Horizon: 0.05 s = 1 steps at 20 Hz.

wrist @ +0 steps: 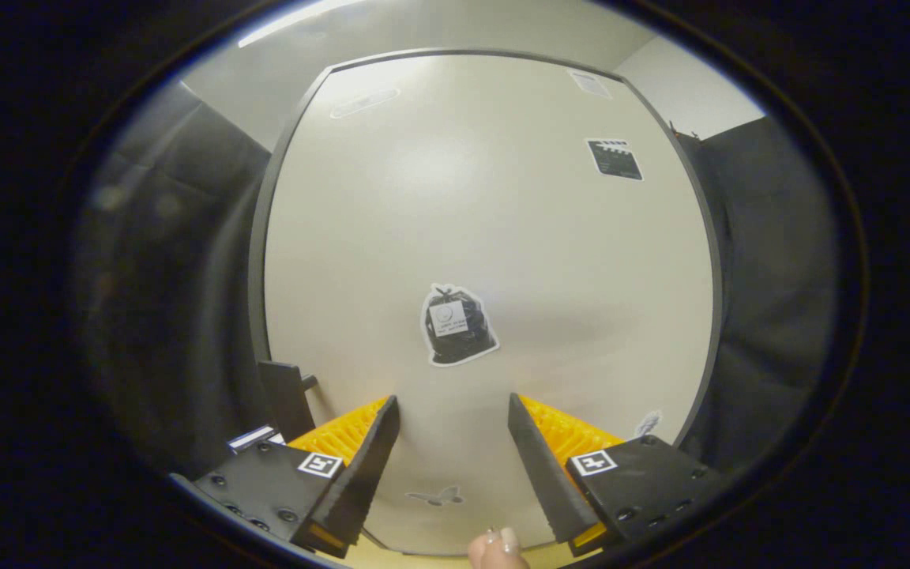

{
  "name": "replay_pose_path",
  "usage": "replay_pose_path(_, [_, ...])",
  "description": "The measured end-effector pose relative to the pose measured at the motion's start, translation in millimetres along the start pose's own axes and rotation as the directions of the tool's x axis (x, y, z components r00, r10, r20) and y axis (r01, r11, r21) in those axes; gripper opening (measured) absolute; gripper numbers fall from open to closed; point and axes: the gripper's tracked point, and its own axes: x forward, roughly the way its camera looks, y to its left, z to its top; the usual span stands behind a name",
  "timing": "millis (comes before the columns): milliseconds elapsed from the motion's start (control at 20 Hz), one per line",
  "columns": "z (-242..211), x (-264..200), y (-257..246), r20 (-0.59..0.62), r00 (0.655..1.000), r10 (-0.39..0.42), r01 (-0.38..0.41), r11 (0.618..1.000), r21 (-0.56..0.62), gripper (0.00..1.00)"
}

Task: Open the shoe cabinet door, grab the shoes and put them into the shoe cabinet, then close the shoe cabinet door.

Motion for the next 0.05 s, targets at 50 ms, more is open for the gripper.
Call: replay_pose_path(50, [-0.7, -1.3, -1.7, 0.0, 1.0, -0.003, 0.003, 1.0, 0.003, 0.89])
